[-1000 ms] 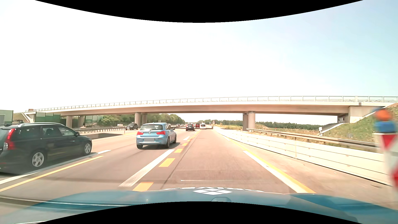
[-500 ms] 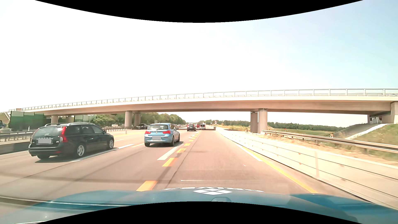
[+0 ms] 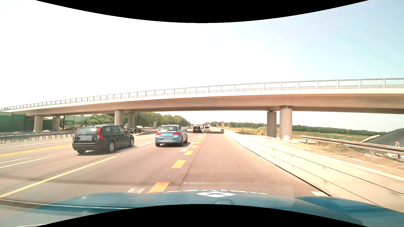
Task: Follow the waypoints while adhering to traffic rules and regulations
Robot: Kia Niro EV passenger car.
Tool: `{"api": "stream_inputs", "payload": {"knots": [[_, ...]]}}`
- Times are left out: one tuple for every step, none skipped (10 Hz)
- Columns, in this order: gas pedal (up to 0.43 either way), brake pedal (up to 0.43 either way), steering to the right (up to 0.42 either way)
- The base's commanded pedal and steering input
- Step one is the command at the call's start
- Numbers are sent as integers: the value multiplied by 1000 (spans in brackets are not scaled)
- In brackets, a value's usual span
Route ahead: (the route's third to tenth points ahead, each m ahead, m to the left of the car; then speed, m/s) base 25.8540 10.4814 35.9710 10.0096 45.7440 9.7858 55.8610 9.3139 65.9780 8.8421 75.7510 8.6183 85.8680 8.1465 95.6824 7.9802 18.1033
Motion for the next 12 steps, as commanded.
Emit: {"api": "stream_inputs", "payload": {"knots": [[157, 0, -10], [209, 0, -10], [209, 0, -10], [209, 0, -10], [209, 0, -9], [209, 0, -8], [209, 0, -7], [209, 0, -7], [209, 0, -7], [197, 0, -6], [169, 0, -5], [157, 0, -5]]}}
